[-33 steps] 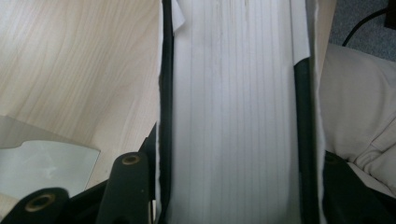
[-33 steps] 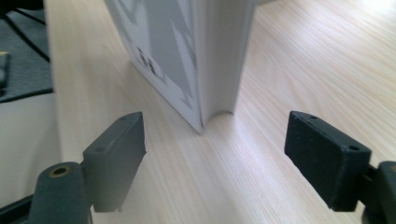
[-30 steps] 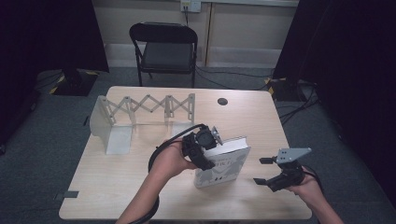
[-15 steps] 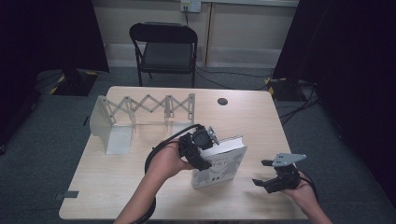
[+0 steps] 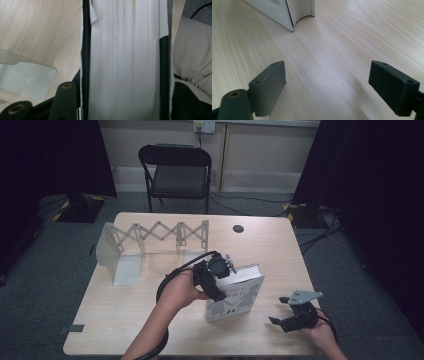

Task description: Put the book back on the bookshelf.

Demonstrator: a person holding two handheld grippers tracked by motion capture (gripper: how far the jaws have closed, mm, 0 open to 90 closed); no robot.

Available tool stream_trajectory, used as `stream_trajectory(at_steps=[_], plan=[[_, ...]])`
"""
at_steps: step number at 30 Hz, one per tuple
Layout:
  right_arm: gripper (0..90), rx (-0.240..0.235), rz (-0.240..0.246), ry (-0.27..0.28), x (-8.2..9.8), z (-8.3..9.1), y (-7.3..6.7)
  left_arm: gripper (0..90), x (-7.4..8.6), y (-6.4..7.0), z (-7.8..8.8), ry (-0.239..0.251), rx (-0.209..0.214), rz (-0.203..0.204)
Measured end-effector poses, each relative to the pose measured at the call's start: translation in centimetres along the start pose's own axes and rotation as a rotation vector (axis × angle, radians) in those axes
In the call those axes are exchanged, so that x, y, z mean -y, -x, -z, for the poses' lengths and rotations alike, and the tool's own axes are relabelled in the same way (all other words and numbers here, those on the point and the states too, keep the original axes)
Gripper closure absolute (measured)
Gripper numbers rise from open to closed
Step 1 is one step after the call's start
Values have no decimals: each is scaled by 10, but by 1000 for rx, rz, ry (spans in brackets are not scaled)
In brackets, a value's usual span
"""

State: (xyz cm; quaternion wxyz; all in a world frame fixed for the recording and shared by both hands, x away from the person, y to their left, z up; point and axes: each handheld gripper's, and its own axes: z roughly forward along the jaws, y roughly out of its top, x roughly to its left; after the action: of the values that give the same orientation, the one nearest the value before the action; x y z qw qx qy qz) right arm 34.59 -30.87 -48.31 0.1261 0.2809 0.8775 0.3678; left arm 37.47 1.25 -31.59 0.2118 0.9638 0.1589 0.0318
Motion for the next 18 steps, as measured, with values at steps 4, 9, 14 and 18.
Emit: stream_trajectory(at_steps=[4,9,14,18], plan=[[138,12,17,-3,4,-2,-2,462,-6,0,-5,4,6,-9],[138,25,20,-3,9,-2,-4,434,-17,2,-13,-6,-4,-23],[139,24,-4,5,15,-2,-2,402,-22,1,-20,-12,-15,-29],[138,23,-23,19,18,-2,-1,359,-21,2,-23,-22,-19,-39]])
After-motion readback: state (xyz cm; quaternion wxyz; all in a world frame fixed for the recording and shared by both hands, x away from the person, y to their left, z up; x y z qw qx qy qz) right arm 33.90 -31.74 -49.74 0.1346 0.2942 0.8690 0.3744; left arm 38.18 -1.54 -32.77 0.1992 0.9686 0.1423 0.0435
